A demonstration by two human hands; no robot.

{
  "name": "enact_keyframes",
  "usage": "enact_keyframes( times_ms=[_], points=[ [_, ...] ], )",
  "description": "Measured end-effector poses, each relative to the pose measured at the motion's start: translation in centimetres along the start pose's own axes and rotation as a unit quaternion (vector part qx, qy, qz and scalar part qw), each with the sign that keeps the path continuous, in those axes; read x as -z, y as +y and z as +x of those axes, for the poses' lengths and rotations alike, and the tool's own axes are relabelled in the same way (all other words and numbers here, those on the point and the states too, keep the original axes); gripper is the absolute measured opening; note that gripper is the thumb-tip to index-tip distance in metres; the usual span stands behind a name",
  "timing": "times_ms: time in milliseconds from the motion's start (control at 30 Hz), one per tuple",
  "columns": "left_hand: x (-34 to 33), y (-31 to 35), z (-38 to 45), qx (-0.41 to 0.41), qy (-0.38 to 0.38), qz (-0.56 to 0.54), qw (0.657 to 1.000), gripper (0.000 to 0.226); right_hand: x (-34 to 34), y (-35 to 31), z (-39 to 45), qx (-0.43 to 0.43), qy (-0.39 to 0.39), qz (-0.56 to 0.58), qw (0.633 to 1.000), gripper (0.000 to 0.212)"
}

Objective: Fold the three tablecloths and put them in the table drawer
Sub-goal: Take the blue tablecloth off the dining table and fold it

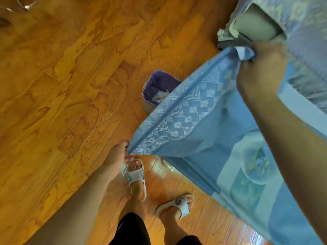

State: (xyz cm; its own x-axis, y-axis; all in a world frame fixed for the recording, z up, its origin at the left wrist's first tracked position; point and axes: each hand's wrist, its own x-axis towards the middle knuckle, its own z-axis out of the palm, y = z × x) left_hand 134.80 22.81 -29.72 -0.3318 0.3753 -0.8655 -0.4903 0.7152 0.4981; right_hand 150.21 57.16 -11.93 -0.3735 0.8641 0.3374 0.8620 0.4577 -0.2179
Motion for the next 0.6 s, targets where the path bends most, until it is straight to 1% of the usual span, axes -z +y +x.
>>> enact_keyframes(
  times_ms=[33, 67, 100, 133, 167, 200, 233, 267, 300, 333, 367, 400, 433, 467, 500, 533, 567, 600],
  points=[
    [0.1, 0.3, -0.6, -0.048, -0.008, 0.029, 0.998, 0.03, -0.4, -1.4, 1.2, 0.007, 0.003, -0.007, 1.0, 0.02],
    [0.4, 0.8, -1.5, -0.1, -0.02, 0.084, 0.991, 0.028, -1.1, -2.2, 2.4, 0.004, 0.009, -0.024, 1.0, 0.021],
    [0.5, 1.2, -2.0, -0.127, -0.027, 0.134, 0.982, 0.023, -1.9, -2.8, 3.4, -0.012, 0.003, -0.036, 0.999, 0.023],
    [0.8, 1.6, -2.0, -0.168, -0.028, 0.185, 0.968, 0.023, -2.7, -3.0, 4.2, -0.03, -0.011, -0.05, 0.998, 0.028],
    [0.8, 1.8, -1.5, -0.184, -0.018, 0.185, 0.965, 0.03, -3.6, -3.2, 4.4, -0.048, -0.032, -0.069, 0.996, 0.04],
    [1.1, 2.3, -0.9, -0.192, -0.007, 0.17, 0.966, 0.042, -4.3, -3.4, 3.9, -0.058, -0.057, -0.082, 0.993, 0.056],
    [1.1, 2.9, 0.0, -0.183, 0.009, 0.131, 0.974, 0.055, -5.2, -3.3, 2.3, -0.054, -0.075, -0.062, 0.994, 0.066],
    [1.0, 3.9, 0.7, -0.18, 0.017, 0.098, 0.979, 0.063, -5.9, -3.3, -0.2, -0.041, -0.092, -0.016, 0.995, 0.066],
    [0.9, 4.8, 1.5, -0.182, 0.029, 0.081, 0.979, 0.064, -6.5, -3.1, -4.1, -0.04, -0.121, 0.043, 0.991, 0.055],
    [0.7, 5.7, 2.2, -0.183, 0.036, 0.079, 0.979, 0.059, -7.1, -2.5, -8.9, -0.068, -0.163, 0.087, 0.98, 0.037],
    [0.4, 6.8, 2.6, -0.183, 0.049, 0.102, 0.977, 0.052, -7.3, -1.7, -14.3, -0.144, -0.223, 0.122, 0.956, 0.02],
    [0.2, 7.6, 3.3, -0.179, 0.056, 0.123, 0.975, 0.048, -7.3, -0.9, -19.7, -0.256, -0.286, 0.147, 0.912, 0.018],
    [0.0, 8.4, 3.8, -0.171, 0.056, 0.13, 0.975, 0.045, -6.9, -0.2, -24.5, -0.399, -0.329, 0.17, 0.839, 0.025],
    [0.0, 8.9, 4.3, -0.16, 0.044, 0.117, 0.979, 0.041, -6.8, 0.4, -28.1, -0.542, -0.33, 0.221, 0.741, 0.028],
    [-0.2, 9.6, 4.3, -0.143, 0.015, 0.073, 0.987, 0.036, -6.7, 1.3, -30.6, -0.662, -0.288, 0.282, 0.632, 0.027],
    [-0.3, 10.2, 4.4, -0.128, -0.014, 0.025, 0.991, 0.031, -6.5, 2.1, -32.2, -0.724, -0.244, 0.322, 0.56, 0.027],
    [-0.4, 10.7, 4.1, -0.117, -0.036, -0.016, 0.992, 0.03, -6.9, 3.2, -33.5, -0.763, -0.189, 0.359, 0.503, 0.026],
    [-0.6, 11.1, 3.6, -0.114, -0.052, -0.044, 0.991, 0.031, -6.9, 3.6, -33.9, -0.778, -0.157, 0.389, 0.468, 0.025]
  ],
)
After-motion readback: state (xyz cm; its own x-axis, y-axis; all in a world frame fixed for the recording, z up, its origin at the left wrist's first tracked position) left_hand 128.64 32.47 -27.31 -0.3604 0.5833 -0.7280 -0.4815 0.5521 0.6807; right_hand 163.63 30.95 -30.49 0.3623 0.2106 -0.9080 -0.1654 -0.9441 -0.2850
